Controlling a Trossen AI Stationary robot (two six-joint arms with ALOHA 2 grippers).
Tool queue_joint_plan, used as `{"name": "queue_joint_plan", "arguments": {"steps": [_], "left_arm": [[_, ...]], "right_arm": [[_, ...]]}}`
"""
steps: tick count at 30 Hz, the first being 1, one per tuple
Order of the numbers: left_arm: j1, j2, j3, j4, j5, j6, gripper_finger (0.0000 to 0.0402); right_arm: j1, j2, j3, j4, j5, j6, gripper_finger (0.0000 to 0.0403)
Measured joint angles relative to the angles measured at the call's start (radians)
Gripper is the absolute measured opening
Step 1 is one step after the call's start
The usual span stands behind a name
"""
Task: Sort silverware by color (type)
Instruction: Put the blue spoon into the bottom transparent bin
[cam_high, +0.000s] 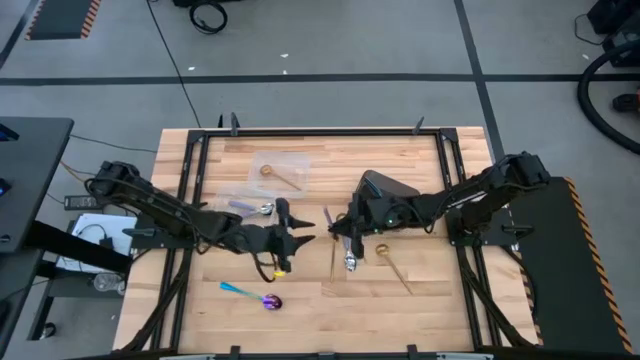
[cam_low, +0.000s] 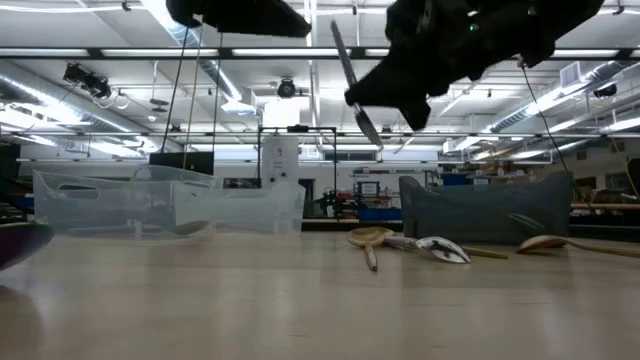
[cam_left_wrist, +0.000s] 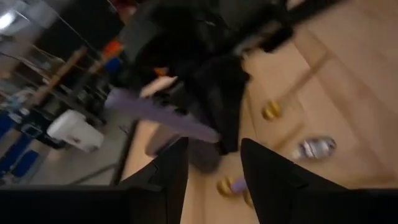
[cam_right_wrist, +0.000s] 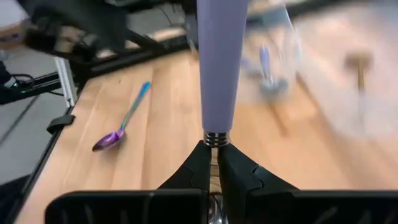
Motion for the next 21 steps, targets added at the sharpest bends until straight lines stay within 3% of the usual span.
{"name": "queue_joint_plan", "arguments": {"steps": [3,7,11,21], "left_arm": [[0.003,0.033,0.086,-0.212,-0.003,-0.026,0.0153],[0.009,0.09,0.191,-0.373,-0.006,0.035,0.0153],[0.025,0.168,0.282,-0.476,-0.009,0.111,0.0153],[0.067,0.313,0.462,-0.593,-0.04,0.33,0.0153]], "right_arm": [[-0.024,0.0,0.0,-0.061,-0.047,0.103,0.0024],[-0.048,0.0,0.0,-0.106,-0.14,0.2,0.0024],[-0.061,0.0,0.0,-0.131,-0.189,0.263,0.0025],[-0.061,0.0,0.0,-0.147,-0.193,0.297,0.0025]]}}
